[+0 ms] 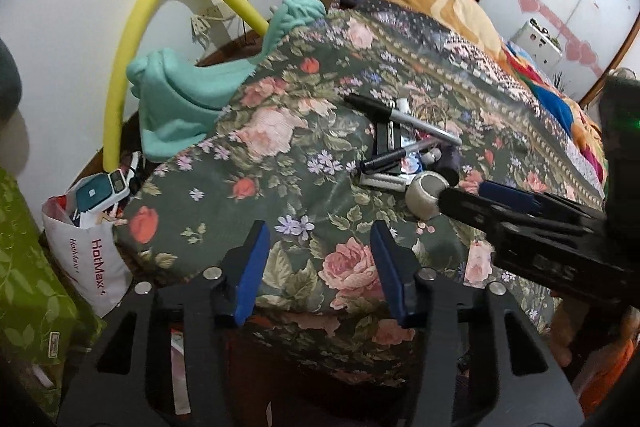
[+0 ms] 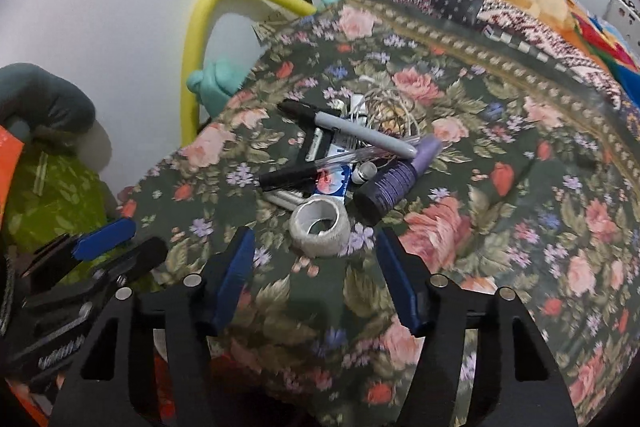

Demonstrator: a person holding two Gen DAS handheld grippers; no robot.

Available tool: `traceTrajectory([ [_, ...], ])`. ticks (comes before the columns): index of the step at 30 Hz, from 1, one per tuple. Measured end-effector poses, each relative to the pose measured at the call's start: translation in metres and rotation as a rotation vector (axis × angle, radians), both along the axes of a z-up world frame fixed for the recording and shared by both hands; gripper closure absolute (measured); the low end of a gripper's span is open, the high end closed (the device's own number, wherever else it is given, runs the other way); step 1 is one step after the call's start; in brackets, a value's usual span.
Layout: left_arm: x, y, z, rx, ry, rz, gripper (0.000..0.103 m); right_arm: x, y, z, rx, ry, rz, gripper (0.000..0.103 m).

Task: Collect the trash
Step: 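Grasp the silver tape roll with the right gripper while the left gripper approaches the purple bottle, then grasp the purple bottle with the left gripper and lift it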

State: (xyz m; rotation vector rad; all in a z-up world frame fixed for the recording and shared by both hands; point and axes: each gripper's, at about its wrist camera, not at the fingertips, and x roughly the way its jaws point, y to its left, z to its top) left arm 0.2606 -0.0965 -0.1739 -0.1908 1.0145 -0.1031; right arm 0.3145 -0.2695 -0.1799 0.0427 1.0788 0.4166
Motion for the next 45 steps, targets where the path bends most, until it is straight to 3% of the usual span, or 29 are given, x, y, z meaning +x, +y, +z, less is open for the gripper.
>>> traceTrajectory([
  [1,0.001,-0.001,-0.002,0.0,0.006,-0.004,0.053,0.005,0.001,-0.005,-0.001,0.011,0.0,0.048],
  [3,0.003,-0.003,-0.005,0.004,0.012,-0.01,0.054,0.011,0.003,-0.015,0.003,0.047,0.008,0.063],
  [5,0.006,-0.005,-0.006,0.005,0.016,-0.018,0.054,0.015,0.005,-0.022,0.011,0.073,0.02,0.069],
  [15,0.025,-0.034,-0.004,-0.002,0.029,-0.085,0.054,0.01,-0.029,-0.002,0.071,0.008,-0.027,0.07],
  [22,0.047,-0.082,-0.012,0.024,0.051,-0.195,0.054,0.008,-0.07,0.012,0.034,-0.079,-0.101,0.07],
  [26,0.058,-0.11,-0.019,0.034,0.06,-0.258,0.054,0.011,-0.09,0.01,0.052,-0.076,-0.129,0.07],
  [29,0.071,-0.124,-0.027,-0.007,0.085,-0.284,0.054,0.013,-0.103,0.007,0.052,-0.074,-0.143,0.07],
  [35,0.088,-0.146,-0.037,0.042,0.08,-0.315,0.055,0.016,-0.122,-0.001,0.07,-0.055,-0.163,0.07],
  [41,0.099,-0.155,-0.042,0.048,0.071,-0.315,0.061,0.019,-0.13,-0.006,0.082,-0.045,-0.169,0.07],
  [45,0.105,-0.159,-0.045,0.069,0.057,-0.294,0.077,0.018,-0.13,-0.005,0.085,-0.045,-0.165,0.069],
])
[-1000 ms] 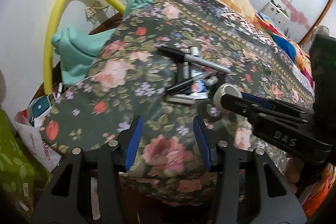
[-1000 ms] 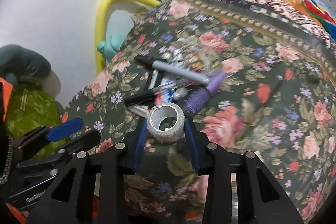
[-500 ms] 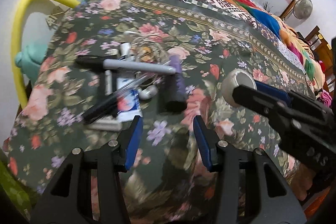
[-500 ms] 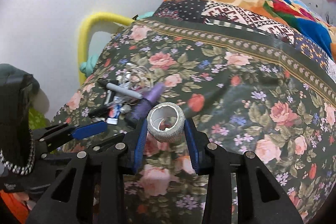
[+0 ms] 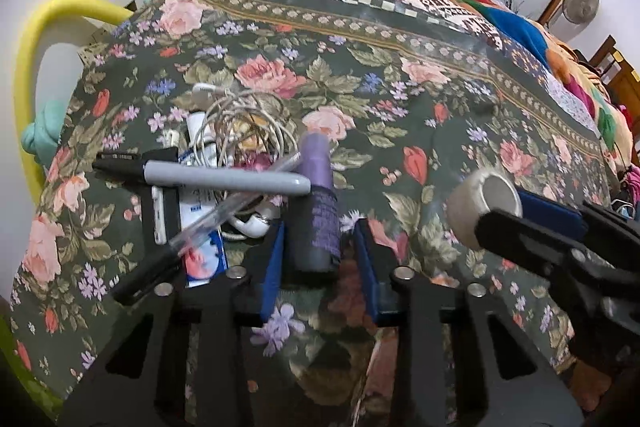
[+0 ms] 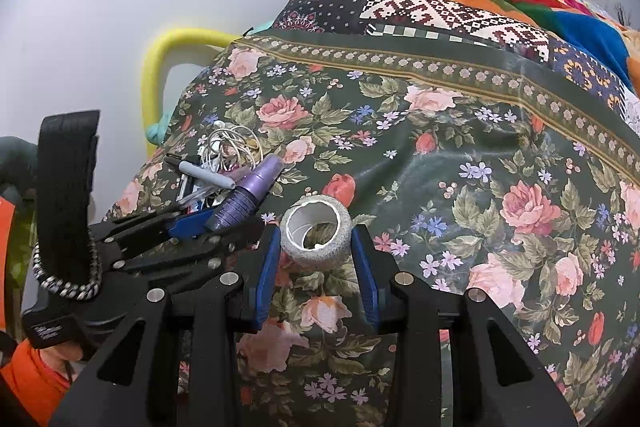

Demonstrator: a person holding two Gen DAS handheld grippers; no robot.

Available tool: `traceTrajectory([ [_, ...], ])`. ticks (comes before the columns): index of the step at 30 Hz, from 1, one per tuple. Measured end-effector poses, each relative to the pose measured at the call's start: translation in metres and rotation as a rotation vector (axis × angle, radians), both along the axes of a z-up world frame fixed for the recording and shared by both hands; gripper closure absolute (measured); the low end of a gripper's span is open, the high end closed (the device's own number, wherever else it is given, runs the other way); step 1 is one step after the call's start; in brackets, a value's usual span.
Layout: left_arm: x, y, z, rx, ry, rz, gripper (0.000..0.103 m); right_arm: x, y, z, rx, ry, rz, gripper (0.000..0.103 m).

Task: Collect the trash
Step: 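Grasp the purple bottle with the left gripper and lift it, then carry both items to the white cup and release the tape roll from the right gripper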

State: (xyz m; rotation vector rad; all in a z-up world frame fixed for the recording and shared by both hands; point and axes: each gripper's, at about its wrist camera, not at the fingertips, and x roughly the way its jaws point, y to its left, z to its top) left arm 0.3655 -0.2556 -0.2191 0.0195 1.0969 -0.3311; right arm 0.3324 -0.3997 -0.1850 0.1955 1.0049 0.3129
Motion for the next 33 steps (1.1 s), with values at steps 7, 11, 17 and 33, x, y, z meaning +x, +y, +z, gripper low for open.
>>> traceTrajectory([
  [7,-0.012,-0.002,0.007,0.017,-0.011,-0.01,0.078,-0.005,0.001,0.008,-0.012,-0.011,-0.002,0.069],
  [11,-0.025,0.006,0.021,-0.001,-0.018,0.012,0.078,-0.012,0.005,0.02,-0.021,-0.03,0.002,0.069],
  [17,-0.055,0.024,0.057,-0.008,-0.075,0.049,0.078,-0.03,0.02,0.049,-0.029,-0.082,0.033,0.07],
  [33,-0.164,0.119,0.136,-0.008,-0.22,0.239,0.078,-0.107,0.102,0.117,-0.02,-0.212,0.2,0.07],
])
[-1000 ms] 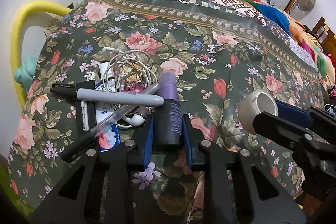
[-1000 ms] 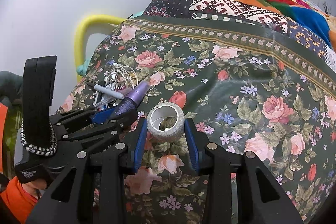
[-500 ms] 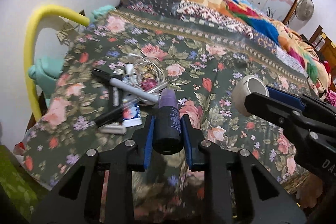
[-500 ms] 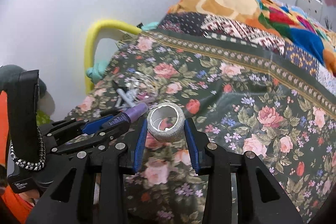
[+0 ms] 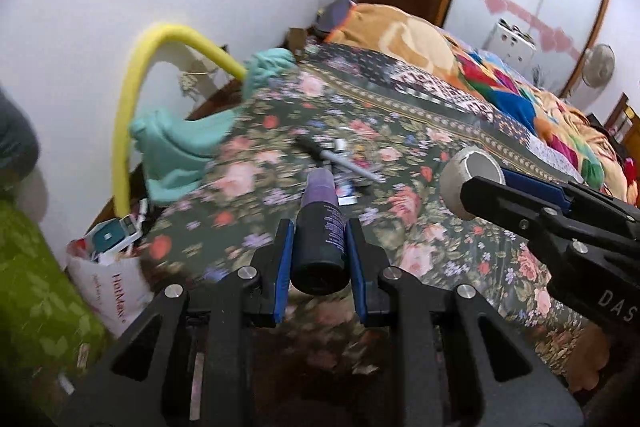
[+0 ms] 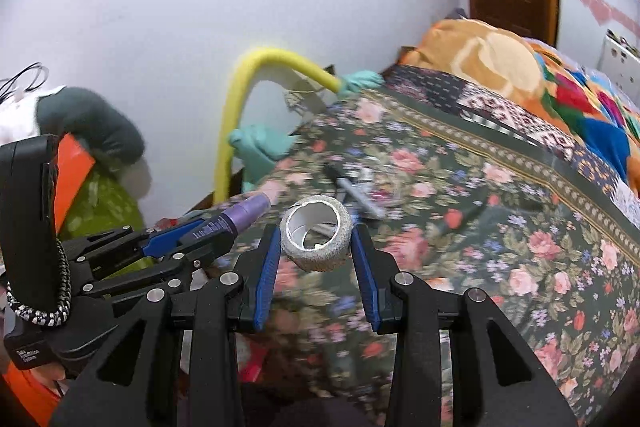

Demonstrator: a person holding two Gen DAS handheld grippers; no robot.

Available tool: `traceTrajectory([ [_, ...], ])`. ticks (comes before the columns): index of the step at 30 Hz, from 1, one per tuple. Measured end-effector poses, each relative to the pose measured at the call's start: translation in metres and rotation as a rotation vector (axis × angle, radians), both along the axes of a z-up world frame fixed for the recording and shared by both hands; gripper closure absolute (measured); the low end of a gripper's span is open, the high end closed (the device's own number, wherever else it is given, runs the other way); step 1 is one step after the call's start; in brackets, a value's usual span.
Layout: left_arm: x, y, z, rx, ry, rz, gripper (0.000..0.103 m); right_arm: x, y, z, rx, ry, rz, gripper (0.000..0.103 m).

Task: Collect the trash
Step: 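Carry both items to the white cup and release the tape roll from the right gripper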

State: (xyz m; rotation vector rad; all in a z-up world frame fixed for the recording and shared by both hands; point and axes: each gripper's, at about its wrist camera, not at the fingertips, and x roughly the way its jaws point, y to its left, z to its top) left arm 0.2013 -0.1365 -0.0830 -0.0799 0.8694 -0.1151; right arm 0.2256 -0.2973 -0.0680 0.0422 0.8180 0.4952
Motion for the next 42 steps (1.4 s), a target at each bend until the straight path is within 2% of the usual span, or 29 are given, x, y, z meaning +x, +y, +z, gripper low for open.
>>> traceTrajectory([
  [11,-0.087,0.096,0.013,0.013,-0.022,0.197,0.078,-0.06,0.085,0.013,-0.012,-0.03,0.174,0.07],
  [20,-0.154,0.167,-0.004,0.024,0.011,0.351,0.078,-0.104,0.158,-0.006,-0.054,0.003,0.336,0.07],
  [26,-0.191,0.206,-0.029,0.019,0.06,0.456,0.078,-0.125,0.202,-0.027,-0.098,0.035,0.442,0.07],
  [30,-0.212,0.226,-0.055,-0.006,0.124,0.517,0.078,-0.134,0.231,-0.046,-0.114,0.08,0.503,0.07],
  [33,-0.22,0.237,-0.074,-0.017,0.17,0.55,0.078,-0.137,0.251,-0.063,-0.133,0.124,0.554,0.07],
  [37,-0.228,0.253,-0.104,-0.077,0.233,0.582,0.078,-0.142,0.279,-0.086,-0.182,0.174,0.614,0.07],
  [42,-0.223,0.263,-0.132,-0.1,0.287,0.591,0.078,-0.141,0.303,-0.106,-0.219,0.209,0.651,0.07],
])
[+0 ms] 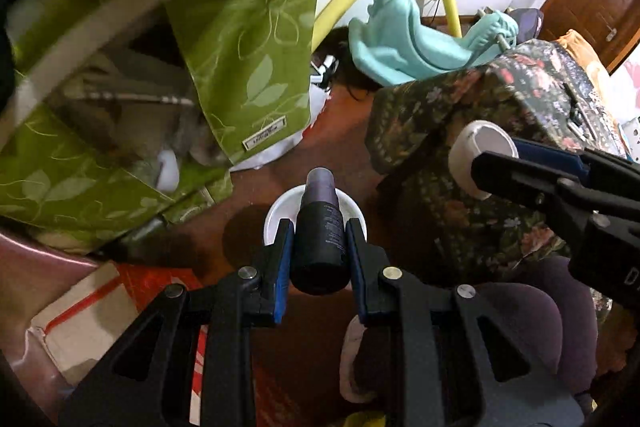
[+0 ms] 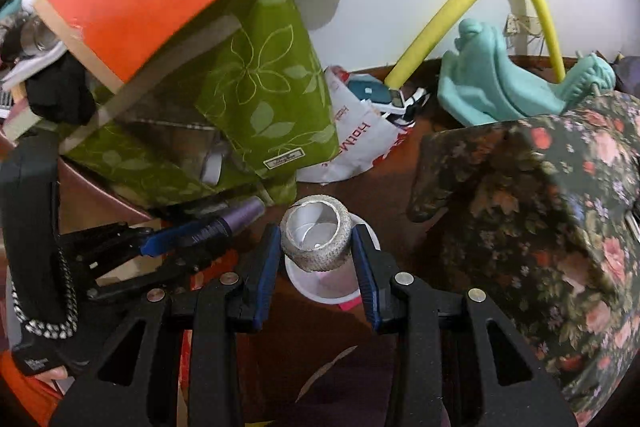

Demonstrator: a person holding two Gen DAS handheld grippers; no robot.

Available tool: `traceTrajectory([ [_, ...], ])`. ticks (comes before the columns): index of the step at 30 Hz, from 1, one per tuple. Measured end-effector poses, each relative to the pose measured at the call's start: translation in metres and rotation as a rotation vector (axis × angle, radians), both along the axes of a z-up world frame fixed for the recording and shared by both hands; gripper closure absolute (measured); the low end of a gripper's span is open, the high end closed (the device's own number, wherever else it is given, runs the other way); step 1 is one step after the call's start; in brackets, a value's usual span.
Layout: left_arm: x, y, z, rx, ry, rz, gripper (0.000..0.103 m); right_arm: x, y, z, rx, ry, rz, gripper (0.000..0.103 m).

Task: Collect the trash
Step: 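Carry both items to the white cup and release the tape roll from the right gripper, then open the left gripper over the white cup to drop the purple bottle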

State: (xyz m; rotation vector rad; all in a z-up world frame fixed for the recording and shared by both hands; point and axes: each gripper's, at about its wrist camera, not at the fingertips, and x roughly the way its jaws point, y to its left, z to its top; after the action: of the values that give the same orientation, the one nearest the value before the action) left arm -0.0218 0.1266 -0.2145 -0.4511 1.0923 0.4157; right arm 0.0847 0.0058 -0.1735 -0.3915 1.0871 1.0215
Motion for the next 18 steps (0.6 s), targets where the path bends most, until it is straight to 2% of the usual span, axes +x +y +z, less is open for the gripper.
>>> traceTrajectory([
  [4,0.01,0.011,-0.007,-0.022,-0.02,0.007,0.078,0.012,0.012,-0.007,0.004,0.037,0.007,0.069],
  [7,0.02,0.014,-0.003,0.025,-0.019,0.011,0.076,0.024,0.017,-0.008,0.004,0.098,-0.001,0.066],
  [8,0.022,0.015,-0.002,0.037,-0.015,0.008,0.074,0.026,0.018,-0.009,0.001,0.108,-0.006,0.061],
  [10,0.024,0.014,0.001,0.048,-0.02,0.005,0.066,0.029,0.017,-0.007,-0.002,0.102,-0.025,0.059],
  [18,0.022,0.009,0.007,0.015,-0.044,-0.005,0.065,0.03,0.001,0.002,-0.005,0.062,-0.049,0.059],
])
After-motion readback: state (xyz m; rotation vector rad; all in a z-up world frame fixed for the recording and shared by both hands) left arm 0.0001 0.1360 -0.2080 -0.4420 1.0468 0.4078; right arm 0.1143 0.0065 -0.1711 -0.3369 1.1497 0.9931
